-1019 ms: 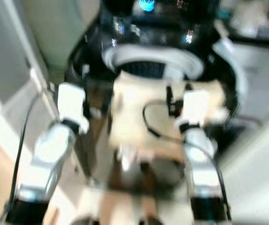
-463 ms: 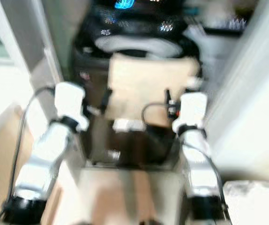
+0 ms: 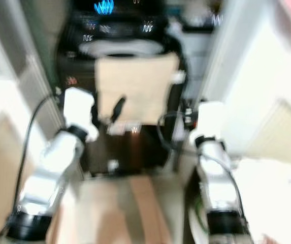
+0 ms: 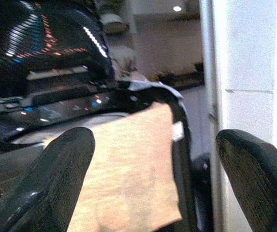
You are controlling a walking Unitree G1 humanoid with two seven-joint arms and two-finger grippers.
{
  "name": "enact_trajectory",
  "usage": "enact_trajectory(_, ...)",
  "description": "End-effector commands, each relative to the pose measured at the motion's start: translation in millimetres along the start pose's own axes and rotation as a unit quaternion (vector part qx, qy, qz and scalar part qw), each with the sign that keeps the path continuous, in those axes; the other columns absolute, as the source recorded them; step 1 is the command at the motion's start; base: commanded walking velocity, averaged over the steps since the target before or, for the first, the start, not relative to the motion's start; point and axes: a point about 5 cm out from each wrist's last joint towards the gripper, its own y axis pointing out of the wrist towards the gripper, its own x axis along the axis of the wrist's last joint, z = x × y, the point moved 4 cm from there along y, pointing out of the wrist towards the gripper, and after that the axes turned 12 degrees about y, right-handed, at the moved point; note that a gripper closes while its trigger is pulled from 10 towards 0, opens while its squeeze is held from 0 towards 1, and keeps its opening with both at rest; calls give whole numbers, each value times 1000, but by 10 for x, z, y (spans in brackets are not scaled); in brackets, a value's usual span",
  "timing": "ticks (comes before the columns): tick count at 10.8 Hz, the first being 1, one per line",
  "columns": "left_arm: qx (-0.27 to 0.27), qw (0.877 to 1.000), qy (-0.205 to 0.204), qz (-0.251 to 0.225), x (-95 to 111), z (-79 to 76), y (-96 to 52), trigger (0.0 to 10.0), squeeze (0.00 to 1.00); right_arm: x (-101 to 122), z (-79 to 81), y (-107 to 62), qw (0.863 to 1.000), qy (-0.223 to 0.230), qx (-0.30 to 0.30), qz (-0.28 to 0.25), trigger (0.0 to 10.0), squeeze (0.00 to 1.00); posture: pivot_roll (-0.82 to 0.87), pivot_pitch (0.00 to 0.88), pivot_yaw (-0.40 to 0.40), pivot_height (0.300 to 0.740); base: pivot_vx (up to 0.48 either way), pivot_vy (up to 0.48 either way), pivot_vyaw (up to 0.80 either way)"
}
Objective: Clothes washing
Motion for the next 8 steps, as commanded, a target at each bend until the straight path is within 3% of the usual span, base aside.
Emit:
enact_trajectory(1, -6, 1000, 0, 3, -31, -24, 4, 10000, 0, 66, -118, 34, 999, 12, -27, -14, 10000, 0, -88, 0, -20, 740, 0, 0, -650)
enact_trajectory(2, -2, 1000, 4, 24, -152, 11, -23, 10000, 0, 13, -279, -5, 996, 53, -69, -6, 10000, 1000, -88, 0, -20, 740, 0, 0, -638)
enact_trajectory(3, 8, 999, -6, 52, -301, 63, -69, 10000, 0, -74, -413, -95, 993, 66, -101, 7, 10000, 1000, -88, 0, -20, 740, 0, 0, -638)
enact_trajectory(4, 12, 998, -12, 67, -380, 93, -95, 10000, 0, -125, -433, -158, 993, 60, -103, 15, 10000, 1000, -88, 0, -20, 740, 0, 0, -663)
enact_trajectory(8, 14, 998, -2, 62, -363, 138, -56, 10000, 0, -132, -348, -145, 995, 50, -80, 18, 10000, 1000, -93, 0, -22, 740, 0, 0, -681)
